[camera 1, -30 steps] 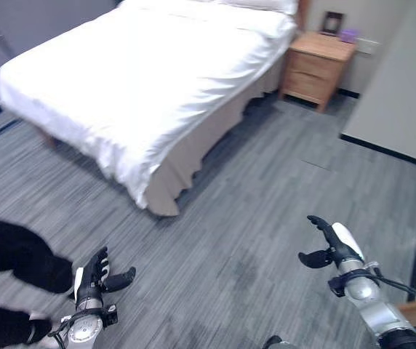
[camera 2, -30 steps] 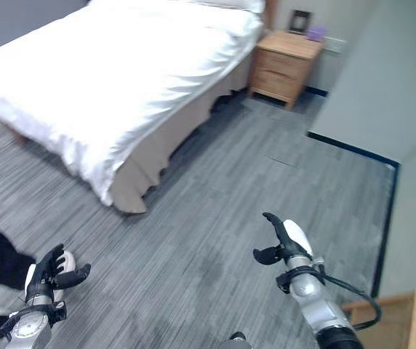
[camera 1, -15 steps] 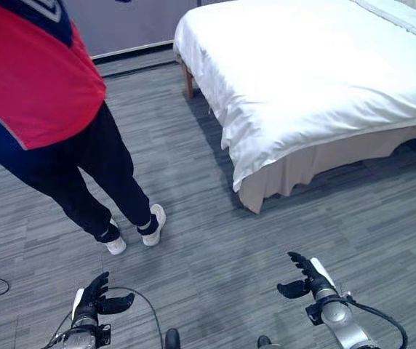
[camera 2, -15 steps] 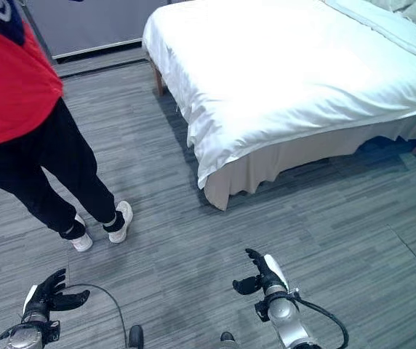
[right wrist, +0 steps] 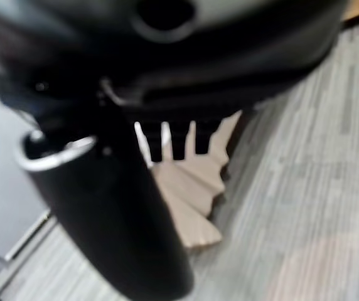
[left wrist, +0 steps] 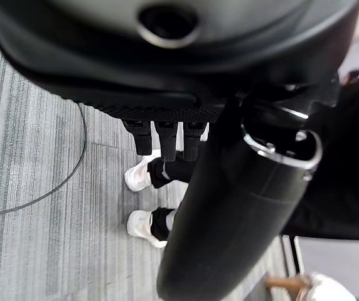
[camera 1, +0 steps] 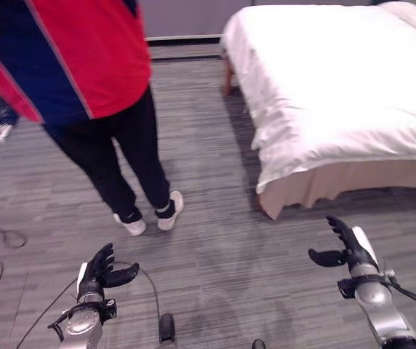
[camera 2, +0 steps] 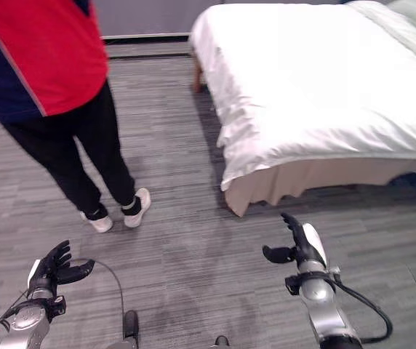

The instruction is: Pick up bed clothes into laundry basket.

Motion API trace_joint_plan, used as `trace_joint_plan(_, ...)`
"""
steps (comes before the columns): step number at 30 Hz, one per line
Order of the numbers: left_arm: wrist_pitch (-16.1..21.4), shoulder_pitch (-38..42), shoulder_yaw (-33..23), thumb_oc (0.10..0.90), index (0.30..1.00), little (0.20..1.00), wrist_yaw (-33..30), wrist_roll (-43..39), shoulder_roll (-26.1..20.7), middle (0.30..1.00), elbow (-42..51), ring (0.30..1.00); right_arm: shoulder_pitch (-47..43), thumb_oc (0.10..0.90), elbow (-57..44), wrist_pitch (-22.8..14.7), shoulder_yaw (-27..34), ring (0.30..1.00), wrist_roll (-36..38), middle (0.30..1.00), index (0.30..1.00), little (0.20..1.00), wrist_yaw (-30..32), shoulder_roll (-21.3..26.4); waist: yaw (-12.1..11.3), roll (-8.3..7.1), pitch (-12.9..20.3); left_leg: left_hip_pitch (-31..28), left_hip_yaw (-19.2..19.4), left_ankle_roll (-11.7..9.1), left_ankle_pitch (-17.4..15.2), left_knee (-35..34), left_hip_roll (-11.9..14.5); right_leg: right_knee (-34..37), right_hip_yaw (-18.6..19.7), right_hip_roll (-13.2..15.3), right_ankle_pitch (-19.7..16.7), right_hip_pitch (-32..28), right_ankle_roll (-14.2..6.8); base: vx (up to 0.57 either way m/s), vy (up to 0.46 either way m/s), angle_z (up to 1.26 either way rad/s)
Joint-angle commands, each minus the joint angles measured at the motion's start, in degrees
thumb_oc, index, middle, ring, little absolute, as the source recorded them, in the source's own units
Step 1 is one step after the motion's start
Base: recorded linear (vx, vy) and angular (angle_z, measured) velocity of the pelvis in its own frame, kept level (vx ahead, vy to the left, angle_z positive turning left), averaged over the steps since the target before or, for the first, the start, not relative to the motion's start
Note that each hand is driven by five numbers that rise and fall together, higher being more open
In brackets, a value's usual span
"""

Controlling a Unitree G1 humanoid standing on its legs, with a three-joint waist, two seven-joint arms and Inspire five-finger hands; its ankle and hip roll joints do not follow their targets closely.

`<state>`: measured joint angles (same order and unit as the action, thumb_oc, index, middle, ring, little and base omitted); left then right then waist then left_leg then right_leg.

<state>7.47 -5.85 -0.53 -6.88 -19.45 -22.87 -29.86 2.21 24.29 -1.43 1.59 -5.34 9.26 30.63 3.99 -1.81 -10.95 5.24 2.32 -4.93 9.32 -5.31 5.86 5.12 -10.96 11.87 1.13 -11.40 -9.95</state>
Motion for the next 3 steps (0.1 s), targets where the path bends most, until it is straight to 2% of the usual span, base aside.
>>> trace_joint_plan(1, 3.3, 2.67, -0.74, 0.8, 0.9, 0.9, 0.62, 1.74, -1.48, 0.9, 2.7, 0.9, -4.6, 0.8, -1.37, -3.4, 1.77, 0.9, 0.35, 0.9, 0.9, 0.9, 4.8, 0.73, -1.59, 0.06, 4.67, -6.14, 0.14, 0.1, -9.26, 1.45, 0.64, -1.86, 0.99, 0.02, -2.36, 8.17, -0.6, 0.01, 0.044, 0.43)
trace_joint_plan(3, 2.93, 1.77, -0.48, 0.8, 0.9, 0.9, 1.0, 2.55, -1.02, 0.9, 3.09, 0.9, -4.09, 0.8, -1.0, -3.28, 1.78, 0.9, -0.2, 0.9, 0.9, 0.9, 5.1, 0.5, -2.12, 0.05, 5.13, -6.3, -0.25, 0.39, -9.5, 1.29, 0.35, -1.17, 0.89, 0.07, -2.66, 7.98, -0.74, 0.01, 0.047, 0.41)
